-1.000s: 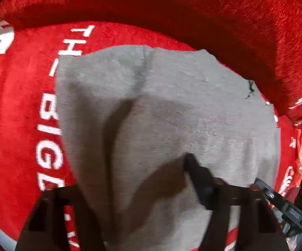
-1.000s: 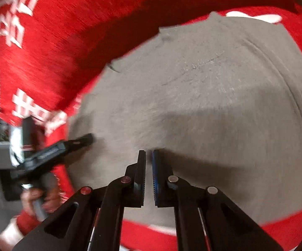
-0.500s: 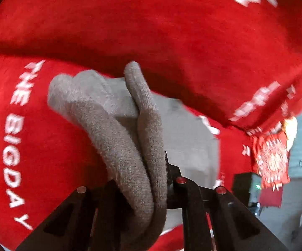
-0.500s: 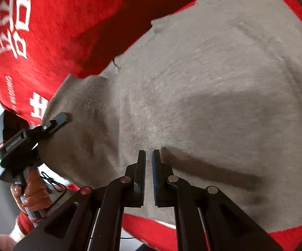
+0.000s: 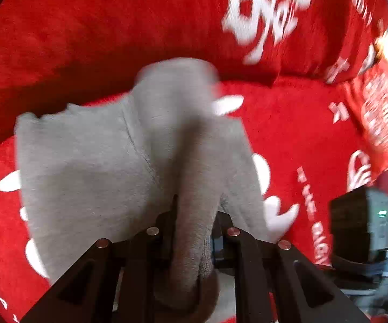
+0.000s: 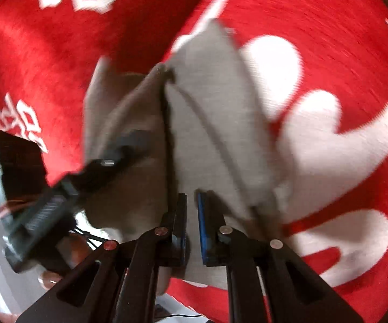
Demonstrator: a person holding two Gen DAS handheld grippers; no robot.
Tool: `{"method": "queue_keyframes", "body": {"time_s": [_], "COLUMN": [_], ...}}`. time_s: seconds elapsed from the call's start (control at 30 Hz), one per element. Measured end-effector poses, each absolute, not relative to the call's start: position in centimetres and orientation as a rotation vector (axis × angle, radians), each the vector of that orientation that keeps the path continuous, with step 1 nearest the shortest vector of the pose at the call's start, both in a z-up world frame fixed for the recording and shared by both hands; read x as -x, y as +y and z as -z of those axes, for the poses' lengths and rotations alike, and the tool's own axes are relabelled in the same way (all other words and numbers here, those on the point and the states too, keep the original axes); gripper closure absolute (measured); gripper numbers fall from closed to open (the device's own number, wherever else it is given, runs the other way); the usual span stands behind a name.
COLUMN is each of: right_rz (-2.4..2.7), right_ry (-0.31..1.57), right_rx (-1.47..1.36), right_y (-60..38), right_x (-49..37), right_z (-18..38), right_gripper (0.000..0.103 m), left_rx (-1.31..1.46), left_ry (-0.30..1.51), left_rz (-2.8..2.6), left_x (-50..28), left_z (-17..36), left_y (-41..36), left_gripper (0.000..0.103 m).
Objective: Fold small clothes
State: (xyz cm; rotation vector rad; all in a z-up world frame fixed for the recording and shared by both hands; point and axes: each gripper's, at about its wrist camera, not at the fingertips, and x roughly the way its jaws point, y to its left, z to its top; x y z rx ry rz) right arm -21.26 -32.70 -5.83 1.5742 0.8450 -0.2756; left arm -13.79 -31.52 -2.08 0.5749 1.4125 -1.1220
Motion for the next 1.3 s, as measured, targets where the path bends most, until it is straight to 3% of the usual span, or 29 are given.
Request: {"method": "queue_keyframes", "body": {"time_s": [0.03, 0.1, 0.13, 0.17, 0.3, 0.37, 0.4, 0.43, 0.47, 0.63, 0.83, 1.07, 1.1, 1.13, 1.17, 1.3], "right_rz": [0.273, 0.259, 0.255, 0.252, 0.240, 0.229, 0.222, 0.215, 0.205, 0.187, 0.132, 0.117, 0.138, 0.152, 0.160, 0.093], "right_ry": [0.837, 0.806, 0.799, 0.796, 0.783, 0.764, 0.744, 0.722, 0.687, 0.554, 0.551, 0.785, 0.858, 0.908, 0.955, 0.945], "right_rx": [-1.592, -1.628, -1.638, -1.643, -1.664, -1.677, -1.689, -1.701, -1.723, -1.828, -1.845, -1.705, -1.669, -1.630, -1.576, -1.334], "right_y": [-32.8, -32.9, -32.9, -32.9, -33.7, -34.0, -34.3, -34.6, -34.8, -36.1, -37.5, -39.1, -39.2, -39.2, -39.1, -38.7], "right_x": [21.7, 22.4, 22.5, 22.6, 23.7, 23.9, 24.3, 24.9, 25.2, 25.4, 24.3, 19.1, 18.3, 18.0, 17.4, 16.6], "right_z": [6.2, 6.7, 6.8, 6.9, 6.8, 6.8, 6.8, 6.8, 6.8, 6.9, 6.8, 5.7, 5.8, 5.8, 5.6, 2.3], "right_gripper": [0.092, 0.092, 0.092, 0.092, 0.086, 0.072, 0.066, 0.054, 0.046, 0.036, 0.029, 0.030, 0.034, 0.076, 0.085, 0.085], "left_rx": [-0.604, -0.643, -0.638, -0.633, -0.647, -0.625, -0.610, -0.593, -0.579, -0.555, -0.504, -0.510, -0.510, -0.509, -0.508, -0.505], "left_ry": [1.383, 1.337, 1.342, 1.337, 1.261, 1.252, 1.245, 1.215, 1.184, 1.142, 1.222, 1.274, 1.288, 1.300, 1.304, 1.279], "left_rz": [1.119, 1.135, 1.154, 1.162, 1.174, 1.155, 1.140, 1.102, 1.069, 0.895, 0.720, 0.592, 0.586, 0.583, 0.583, 0.612], "left_x": [14.4, 14.8, 15.2, 15.0, 15.4, 14.9, 14.5, 13.7, 13.5, 10.0, 5.0, 2.8, 2.8, 3.0, 3.1, 4.1], "left_z": [2.3, 1.8, 1.2, 0.9, -1.3, -2.4, -2.9, -3.7, -4.0, -5.5, -4.7, -1.6, -1.1, -0.7, -0.7, -0.8], "left_y": [-31.7, -31.0, -31.2, -30.7, -30.7, -30.1, -29.7, -28.9, -28.2, -24.4, -19.2, -15.2, -14.9, -14.7, -14.7, -14.9], "left_gripper": [0.086, 0.068, 0.046, 0.031, 0.031, 0.030, 0.024, 0.006, 0.000, 0.000, 0.000, 0.000, 0.000, 0.000, 0.000, 0.000]}}
